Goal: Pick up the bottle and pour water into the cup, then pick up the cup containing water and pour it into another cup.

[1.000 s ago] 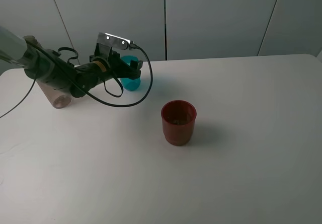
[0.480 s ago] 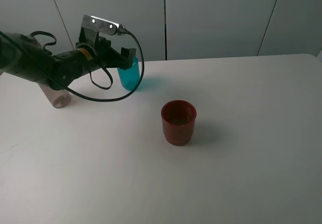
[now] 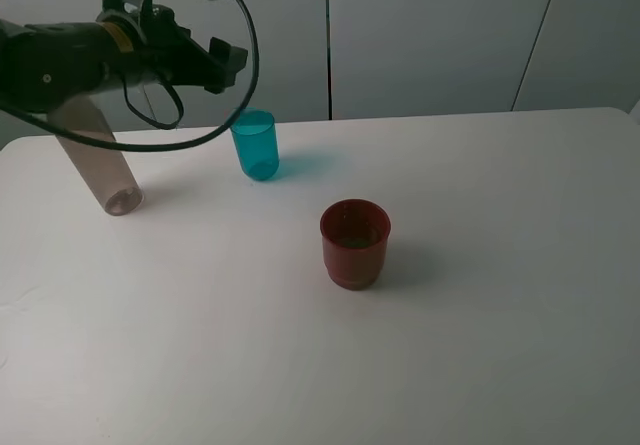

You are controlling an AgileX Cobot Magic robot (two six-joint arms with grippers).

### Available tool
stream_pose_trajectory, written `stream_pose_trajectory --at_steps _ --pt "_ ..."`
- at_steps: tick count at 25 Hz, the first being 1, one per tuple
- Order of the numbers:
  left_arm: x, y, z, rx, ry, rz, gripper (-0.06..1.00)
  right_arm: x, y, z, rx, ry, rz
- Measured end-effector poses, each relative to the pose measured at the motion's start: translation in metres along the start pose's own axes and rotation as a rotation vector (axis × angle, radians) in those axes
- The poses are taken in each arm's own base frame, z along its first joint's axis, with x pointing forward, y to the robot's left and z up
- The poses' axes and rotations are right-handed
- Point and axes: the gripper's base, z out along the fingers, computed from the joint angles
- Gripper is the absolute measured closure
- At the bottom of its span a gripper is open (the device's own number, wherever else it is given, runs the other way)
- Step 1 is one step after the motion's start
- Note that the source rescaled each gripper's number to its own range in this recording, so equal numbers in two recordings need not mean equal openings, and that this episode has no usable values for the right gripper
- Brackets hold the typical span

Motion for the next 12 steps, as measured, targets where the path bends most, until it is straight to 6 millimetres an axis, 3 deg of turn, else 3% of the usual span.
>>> stream_pose_trajectory --at_steps 7,12 --pt "-0.039 0.008 -0.062 -0.033 0.106 -0.032 -0.05 0.0 0.0 0.0 0.0 0.0 0.0" --pt "-0.057 0.011 -0.11 -0.051 0.173 -0.079 -0.05 0.0 0.0 0.0 0.0 0.0 0.0"
